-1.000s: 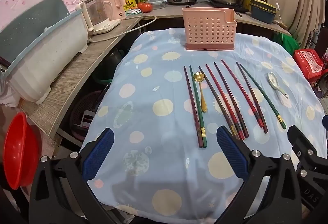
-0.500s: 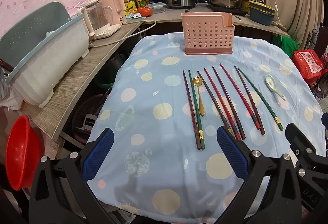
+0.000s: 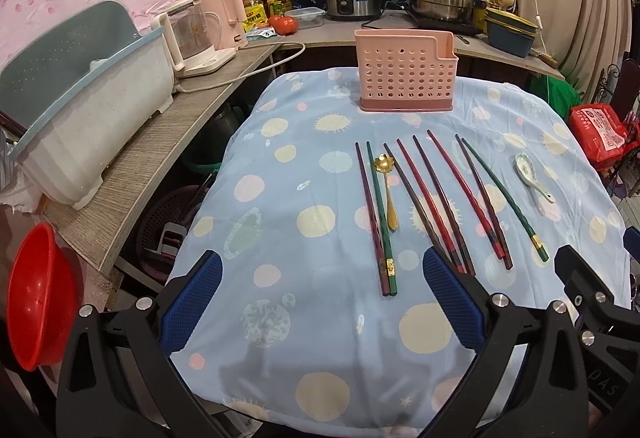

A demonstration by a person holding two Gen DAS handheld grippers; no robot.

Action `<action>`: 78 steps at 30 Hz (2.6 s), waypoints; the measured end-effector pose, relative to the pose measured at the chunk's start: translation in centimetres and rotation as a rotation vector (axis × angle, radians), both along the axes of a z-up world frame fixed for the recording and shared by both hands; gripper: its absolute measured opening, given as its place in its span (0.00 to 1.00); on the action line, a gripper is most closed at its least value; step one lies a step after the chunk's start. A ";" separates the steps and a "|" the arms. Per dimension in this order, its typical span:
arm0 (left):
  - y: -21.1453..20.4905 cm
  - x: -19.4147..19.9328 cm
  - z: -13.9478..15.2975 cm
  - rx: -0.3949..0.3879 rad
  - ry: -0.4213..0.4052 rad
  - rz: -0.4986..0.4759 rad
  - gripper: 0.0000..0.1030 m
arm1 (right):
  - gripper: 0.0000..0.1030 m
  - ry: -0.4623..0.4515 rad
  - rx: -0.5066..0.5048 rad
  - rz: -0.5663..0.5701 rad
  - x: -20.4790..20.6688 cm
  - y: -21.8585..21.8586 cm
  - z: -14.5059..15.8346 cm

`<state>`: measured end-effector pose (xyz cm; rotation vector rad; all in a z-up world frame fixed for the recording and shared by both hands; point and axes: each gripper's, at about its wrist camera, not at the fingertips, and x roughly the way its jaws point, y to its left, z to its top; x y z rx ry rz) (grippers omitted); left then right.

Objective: Organize utensils

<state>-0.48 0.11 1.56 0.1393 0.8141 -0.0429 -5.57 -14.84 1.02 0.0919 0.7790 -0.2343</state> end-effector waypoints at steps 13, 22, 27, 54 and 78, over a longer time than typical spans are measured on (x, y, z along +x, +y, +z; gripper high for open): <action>0.3 0.2 -0.2 0.000 0.001 0.012 0.93 | 0.94 -0.001 0.001 0.000 0.0 0.0 0.1; 0.2 0.3 -0.1 0.002 -0.007 0.000 0.93 | 0.94 -0.001 0.003 0.001 0.0 0.0 0.1; 0.5 0.3 -0.2 -0.006 -0.011 0.004 0.93 | 0.94 -0.001 0.003 0.000 0.0 0.0 0.1; 0.3 0.0 -0.3 -0.023 -0.023 -0.008 0.93 | 0.94 -0.001 0.005 0.000 0.1 0.1 0.1; 1.3 2.9 -2.8 -0.021 0.044 0.045 0.93 | 0.93 0.043 0.031 -0.053 1.7 -2.2 -1.8</action>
